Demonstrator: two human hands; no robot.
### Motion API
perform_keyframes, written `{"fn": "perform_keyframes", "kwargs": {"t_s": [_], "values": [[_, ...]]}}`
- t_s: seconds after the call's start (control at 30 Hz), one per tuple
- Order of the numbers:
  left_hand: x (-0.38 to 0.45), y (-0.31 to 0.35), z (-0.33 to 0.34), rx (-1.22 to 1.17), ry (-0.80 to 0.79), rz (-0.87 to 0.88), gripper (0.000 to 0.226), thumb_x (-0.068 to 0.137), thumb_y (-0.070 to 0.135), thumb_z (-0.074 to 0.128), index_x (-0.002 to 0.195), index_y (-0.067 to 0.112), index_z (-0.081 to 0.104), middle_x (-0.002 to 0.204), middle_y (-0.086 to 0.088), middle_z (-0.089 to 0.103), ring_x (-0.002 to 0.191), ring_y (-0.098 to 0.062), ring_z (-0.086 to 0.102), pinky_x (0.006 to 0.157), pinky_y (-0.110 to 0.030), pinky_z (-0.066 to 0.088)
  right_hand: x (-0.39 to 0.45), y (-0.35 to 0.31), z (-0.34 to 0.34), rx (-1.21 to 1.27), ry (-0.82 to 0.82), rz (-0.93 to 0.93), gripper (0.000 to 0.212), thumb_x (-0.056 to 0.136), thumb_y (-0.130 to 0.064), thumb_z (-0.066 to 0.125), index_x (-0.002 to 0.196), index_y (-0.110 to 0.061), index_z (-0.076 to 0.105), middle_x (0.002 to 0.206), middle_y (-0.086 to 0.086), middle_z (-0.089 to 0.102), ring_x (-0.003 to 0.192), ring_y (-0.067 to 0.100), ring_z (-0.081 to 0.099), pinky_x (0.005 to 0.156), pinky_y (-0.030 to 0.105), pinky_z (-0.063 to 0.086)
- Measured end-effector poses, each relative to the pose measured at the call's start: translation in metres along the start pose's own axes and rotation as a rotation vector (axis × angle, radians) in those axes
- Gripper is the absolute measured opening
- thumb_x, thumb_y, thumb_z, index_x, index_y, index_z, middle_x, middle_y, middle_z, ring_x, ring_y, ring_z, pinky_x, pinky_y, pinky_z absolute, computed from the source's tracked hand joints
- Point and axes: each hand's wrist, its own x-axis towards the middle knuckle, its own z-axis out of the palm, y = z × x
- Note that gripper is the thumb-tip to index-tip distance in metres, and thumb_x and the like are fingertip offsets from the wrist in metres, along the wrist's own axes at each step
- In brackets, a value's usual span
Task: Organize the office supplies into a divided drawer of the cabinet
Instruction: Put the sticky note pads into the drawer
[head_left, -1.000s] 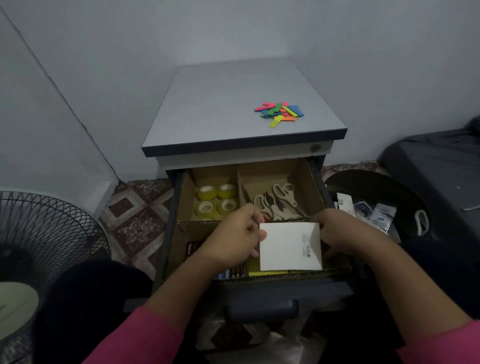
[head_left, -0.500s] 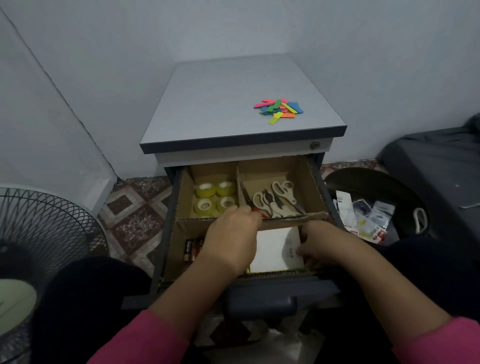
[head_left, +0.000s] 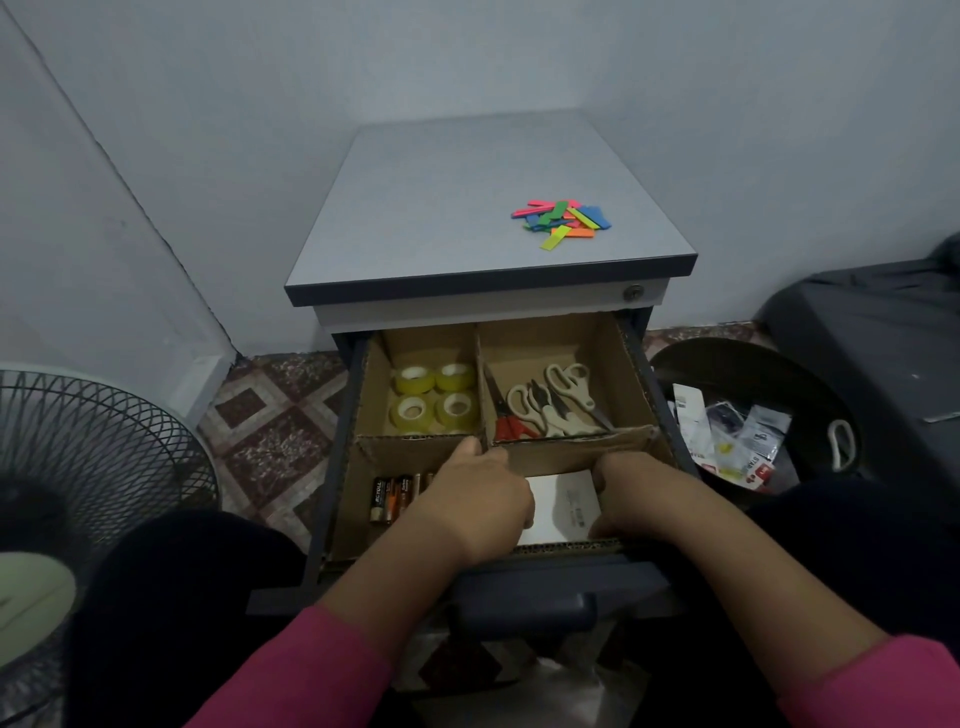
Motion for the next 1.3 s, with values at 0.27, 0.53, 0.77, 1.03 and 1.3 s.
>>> {"fn": "perform_keyframes", "kwargs": {"t_s": [0.27, 0.53, 0.77, 1.03, 1.3], "values": [[-0.001, 0.0, -0.002, -0.018, -0.018, -0.023, 0.037, 0.096, 0.012, 0.045, 0.122, 0.03, 0.064, 0.115, -0.005, 0.056, 0.092, -0.02, 0.031, 0.093, -0.034, 0.024, -0.001, -0.002, 0.002, -0.052, 0.022, -0.034, 0.05, 0.086, -0.024, 0.066, 0.13, -0.01, 0.046, 0.133, 0.008, 0.051, 0.122, 0.022, 0.051, 0.095, 0.03, 0.043], [-0.002, -0.007, 0.001, -0.162, 0.042, -0.021, 0.035, 0.099, 0.019, 0.041, 0.122, 0.031, 0.063, 0.117, 0.001, 0.058, 0.102, -0.017, 0.04, 0.1, -0.032, 0.027, -0.011, -0.007, -0.019, -0.023, 0.056, -0.004, 0.039, 0.081, -0.024, 0.074, 0.116, -0.011, 0.062, 0.105, 0.005, 0.068, 0.089, 0.015, 0.069, 0.08, 0.029, 0.056], [-0.001, -0.017, -0.028, -0.281, 0.341, -0.043, 0.031, 0.097, 0.022, 0.043, 0.114, 0.031, 0.067, 0.108, 0.008, 0.067, 0.104, -0.014, 0.055, 0.092, -0.032, 0.037, -0.02, -0.016, -0.054, 0.206, 0.337, -0.15, 0.023, 0.08, -0.024, 0.075, 0.102, -0.024, 0.069, 0.098, -0.005, 0.065, 0.088, 0.01, 0.062, 0.08, 0.026, 0.053], [0.033, -0.068, -0.084, -0.601, 0.803, -0.187, 0.033, 0.093, 0.015, 0.056, 0.125, 0.02, 0.061, 0.123, 0.004, 0.061, 0.118, -0.011, 0.05, 0.102, -0.034, 0.043, 0.011, -0.028, -0.134, 0.33, 0.856, -0.245, 0.033, 0.092, -0.023, 0.061, 0.124, -0.013, 0.061, 0.123, 0.006, 0.058, 0.102, 0.015, 0.055, 0.082, 0.026, 0.042], [0.113, -0.097, -0.123, -0.397, 0.614, -0.402, 0.074, 0.084, 0.057, 0.059, 0.14, 0.014, 0.039, 0.138, -0.011, 0.044, 0.126, -0.027, 0.041, 0.097, -0.039, 0.041, 0.068, -0.035, -0.196, 0.125, 0.606, -0.039, 0.061, 0.081, -0.044, 0.071, 0.12, 0.0, 0.057, 0.11, 0.016, 0.061, 0.099, 0.026, 0.056, 0.08, 0.035, 0.046]]}}
